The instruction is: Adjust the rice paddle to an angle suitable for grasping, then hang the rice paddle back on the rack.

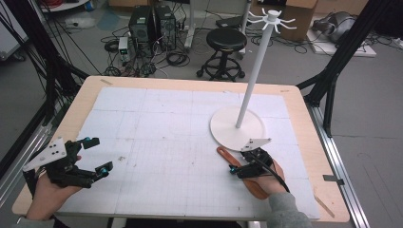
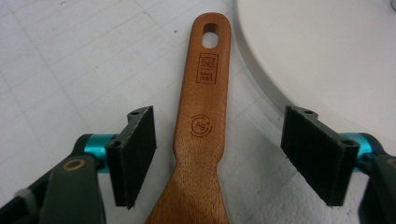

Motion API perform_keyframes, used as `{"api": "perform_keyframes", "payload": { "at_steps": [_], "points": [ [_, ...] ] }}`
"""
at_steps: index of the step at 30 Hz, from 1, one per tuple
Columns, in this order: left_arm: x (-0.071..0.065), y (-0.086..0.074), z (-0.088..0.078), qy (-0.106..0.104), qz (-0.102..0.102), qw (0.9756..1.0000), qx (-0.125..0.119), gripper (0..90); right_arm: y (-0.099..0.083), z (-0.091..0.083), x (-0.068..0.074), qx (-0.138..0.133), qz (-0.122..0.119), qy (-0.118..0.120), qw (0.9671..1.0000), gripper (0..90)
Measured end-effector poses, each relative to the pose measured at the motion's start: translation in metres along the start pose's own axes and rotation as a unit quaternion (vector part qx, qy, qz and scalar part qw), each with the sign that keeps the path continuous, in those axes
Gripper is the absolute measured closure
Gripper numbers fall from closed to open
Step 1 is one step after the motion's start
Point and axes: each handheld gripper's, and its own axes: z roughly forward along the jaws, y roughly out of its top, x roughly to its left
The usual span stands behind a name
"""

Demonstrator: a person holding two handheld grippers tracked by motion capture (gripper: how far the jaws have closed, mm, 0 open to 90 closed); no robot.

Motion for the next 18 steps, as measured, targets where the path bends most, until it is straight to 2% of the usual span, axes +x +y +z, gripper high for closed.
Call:
{"api": "perform_keyframes", "payload": {
  "at_steps": [14,18],
  "points": [
    [0.0012,-0.0015,-0.0058,0.008,0.0,1.0,-0.001,1.8,-0.0002,-0.0002,-0.0036,-0.002,0.015,0.003,0.9999,32.3],
    [0.0021,-0.0035,-0.0057,0.01,-0.002,0.9999,0.004,1.8,-0.0003,-0.0006,-0.0051,-0.001,0.009,0.005,0.9999,33.8]
  ]
}}
